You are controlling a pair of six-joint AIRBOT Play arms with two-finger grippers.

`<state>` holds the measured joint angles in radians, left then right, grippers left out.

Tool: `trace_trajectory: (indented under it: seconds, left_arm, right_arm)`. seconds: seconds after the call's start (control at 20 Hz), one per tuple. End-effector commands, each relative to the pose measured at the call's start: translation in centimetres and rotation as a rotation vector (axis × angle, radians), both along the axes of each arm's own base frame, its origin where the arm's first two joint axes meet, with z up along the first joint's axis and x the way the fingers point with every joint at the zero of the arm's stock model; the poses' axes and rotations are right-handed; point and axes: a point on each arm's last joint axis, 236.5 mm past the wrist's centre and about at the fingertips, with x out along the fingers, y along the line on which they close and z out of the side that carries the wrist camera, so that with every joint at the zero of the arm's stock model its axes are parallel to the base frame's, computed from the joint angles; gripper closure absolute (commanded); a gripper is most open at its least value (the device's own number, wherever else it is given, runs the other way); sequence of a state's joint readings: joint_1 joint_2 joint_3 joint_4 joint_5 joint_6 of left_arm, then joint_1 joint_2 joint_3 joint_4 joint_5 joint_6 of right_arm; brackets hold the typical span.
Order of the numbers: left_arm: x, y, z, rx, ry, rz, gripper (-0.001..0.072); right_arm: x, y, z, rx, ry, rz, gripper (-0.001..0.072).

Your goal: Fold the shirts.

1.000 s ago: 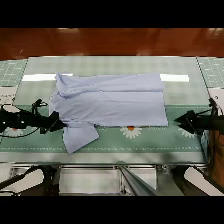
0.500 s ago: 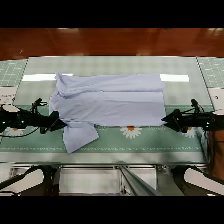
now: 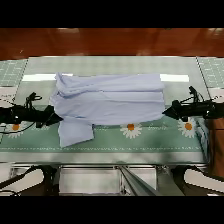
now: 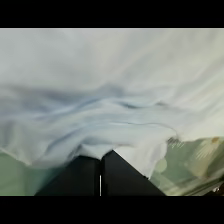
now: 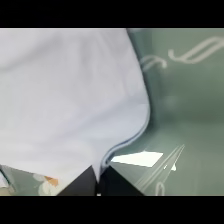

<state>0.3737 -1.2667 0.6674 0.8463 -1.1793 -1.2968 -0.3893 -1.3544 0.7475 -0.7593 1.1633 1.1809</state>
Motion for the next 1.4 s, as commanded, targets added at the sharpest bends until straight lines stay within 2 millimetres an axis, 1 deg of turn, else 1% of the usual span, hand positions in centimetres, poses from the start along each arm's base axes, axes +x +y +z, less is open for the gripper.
trace_trajectory:
  seconds: [0.0, 0.05, 0.15, 0.25, 0.35, 0.55, 0.7, 0.85, 1.0, 1.15, 1.3, 1.35]
  left_arm:
    - [4.6, 0.4, 2.8, -0.019, -0.127, 0.053, 0.0688]
    - [6.6, 0.4, 3.5, -0.018, -0.17, 0.071, 0.0688]
    - [9.6, 0.1, 4.4, -0.017, -0.209, 0.051, 0.0688]
    - [12.4, -0.4, 4.7, -0.022, -0.218, 0.031, 0.0688]
    - [15.5, -0.5, 4.8, -0.024, -0.234, 0.023, 0.0688]
    - [21.6, 0.2, 5.2, -0.034, -0.249, 0.074, 0.0688]
    - [24.9, 0.9, 5.5, -0.03, -0.29, 0.085, 0.0688]
    - [26.5, 1.0, 5.3, -0.031, -0.304, 0.081, 0.0688]
    - [27.0, 0.7, 4.1, -0.032, -0.293, 0.075, 0.0688]
    - [27.5, 1.1, 2.9, -0.019, -0.299, 0.085, 0.0688]
    - [28.2, 1.5, 2.9, -0.002, -0.324, 0.101, 0.0688]
    - [28.1, 1.2, 2.8, 0.001, -0.33, 0.084, 0.0688]
  right_arm:
    - [1.9, -1.3, 2.0, -0.035, -0.059, 0.034, 0.0683]
    - [2.9, -1.1, 2.4, -0.038, -0.071, 0.047, 0.0683]
    - [5.7, -1.3, 3.0, -0.061, -0.103, 0.034, 0.0683]
    - [9.0, -1.7, 3.7, -0.083, -0.144, 0.011, 0.0683]
    - [11.7, -1.5, 4.2, -0.077, -0.174, 0.02, 0.0683]
    - [16.4, -0.9, 4.5, -0.041, -0.223, 0.007, 0.0683]
    - [18.8, -0.7, 4.3, -0.025, -0.241, 0.003, 0.0683]
    - [20.3, -0.8, 3.5, -0.024, -0.248, -0.007, 0.0683]
    - [21.5, -1.3, 2.4, -0.037, -0.258, -0.044, 0.0683]
    - [22.2, -1.5, 1.4, -0.03, -0.26, -0.078, 0.0683]
    - [22.9, -1.2, 0.7, -0.023, -0.268, -0.093, 0.0683]
    - [23.1, -1.0, 0.5, -0.032, -0.274, -0.096, 0.0682]
